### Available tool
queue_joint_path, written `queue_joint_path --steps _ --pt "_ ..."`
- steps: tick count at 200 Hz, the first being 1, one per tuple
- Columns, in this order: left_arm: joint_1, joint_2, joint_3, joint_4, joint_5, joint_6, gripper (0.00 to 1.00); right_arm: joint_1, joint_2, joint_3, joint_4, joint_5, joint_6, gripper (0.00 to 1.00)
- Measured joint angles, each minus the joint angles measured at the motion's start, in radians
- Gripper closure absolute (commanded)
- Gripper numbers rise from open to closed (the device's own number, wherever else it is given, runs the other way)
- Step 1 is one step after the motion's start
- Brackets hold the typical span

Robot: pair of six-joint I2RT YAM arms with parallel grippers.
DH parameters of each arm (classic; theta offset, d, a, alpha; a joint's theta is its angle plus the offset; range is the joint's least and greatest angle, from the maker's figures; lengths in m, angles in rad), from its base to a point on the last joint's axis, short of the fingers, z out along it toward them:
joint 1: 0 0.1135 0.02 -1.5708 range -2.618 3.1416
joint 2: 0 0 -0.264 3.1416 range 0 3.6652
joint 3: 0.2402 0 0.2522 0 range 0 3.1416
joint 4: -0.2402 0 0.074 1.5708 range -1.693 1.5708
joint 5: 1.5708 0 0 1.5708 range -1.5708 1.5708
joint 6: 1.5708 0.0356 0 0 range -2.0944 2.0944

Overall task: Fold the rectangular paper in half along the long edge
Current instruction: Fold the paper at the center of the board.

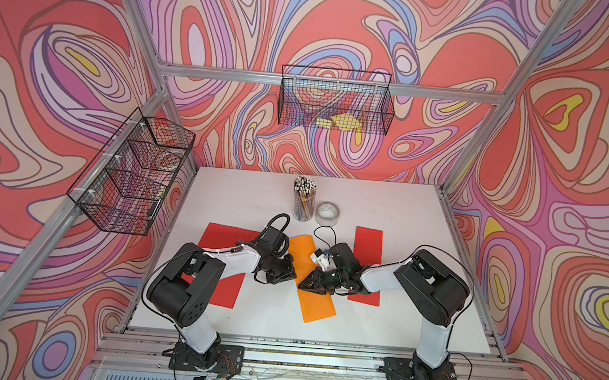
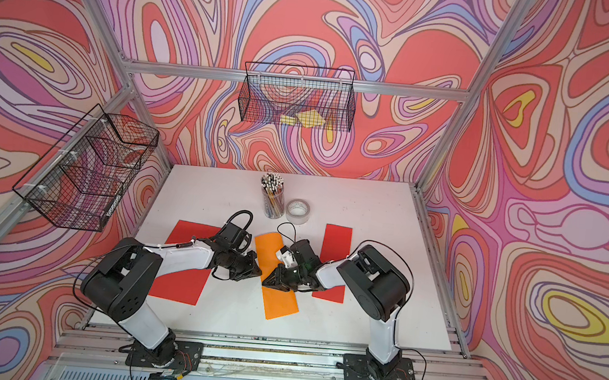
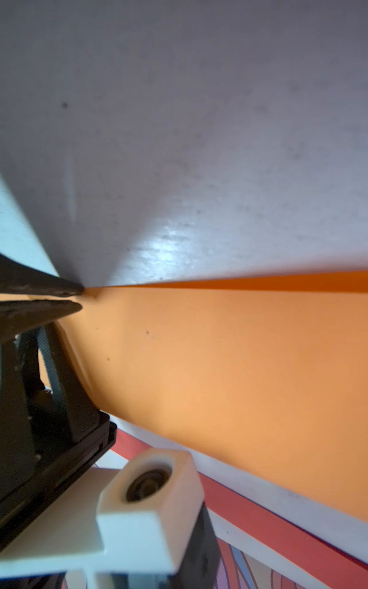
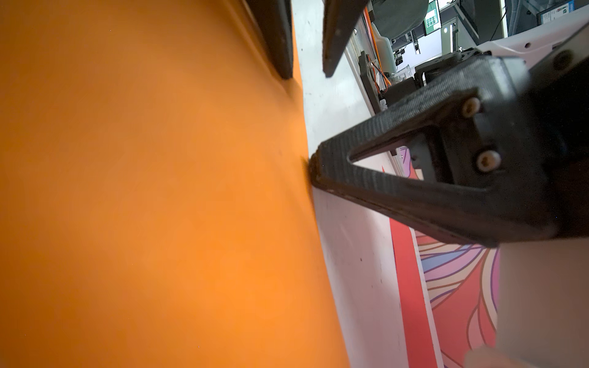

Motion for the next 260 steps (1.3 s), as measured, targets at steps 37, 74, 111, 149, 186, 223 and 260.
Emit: queue_joint_path --steps 37,74,111,149,186,223,260 --pt "0.0 -0.038 0.01 -0.035 -0.006 0.0 0.86 0.0 0.001 -0.004 0.008 0.0 0.001 0.79" --pt "-0.001 -0.071 0.051 -0.045 -0.007 0.0 0.85 0.0 0.001 -0.004 0.008 0.0 -0.001 0.79" --pt "-0.001 -0.039 0.073 -0.04 -0.002 0.0 0.9 0.0 0.0 -0.004 0.006 0.001 -0.005 0.8" --pt "-0.004 0.055 0.104 -0.033 0.002 0.0 0.91 0.0 -0.005 -0.004 -0.01 0.004 -0.013 0.8" --pt "-0.01 0.099 0.111 -0.015 0.012 0.0 0.93 0.0 -0.011 -0.004 -0.026 0.008 -0.024 0.8" --pt "-0.012 0.108 0.109 0.005 0.025 0.0 0.94 0.0 -0.027 0.002 -0.069 0.021 -0.039 0.8" --pt "-0.013 0.108 0.088 0.049 0.039 0.0 0.95 -0.013 -0.095 0.008 -0.156 0.045 -0.056 0.79"
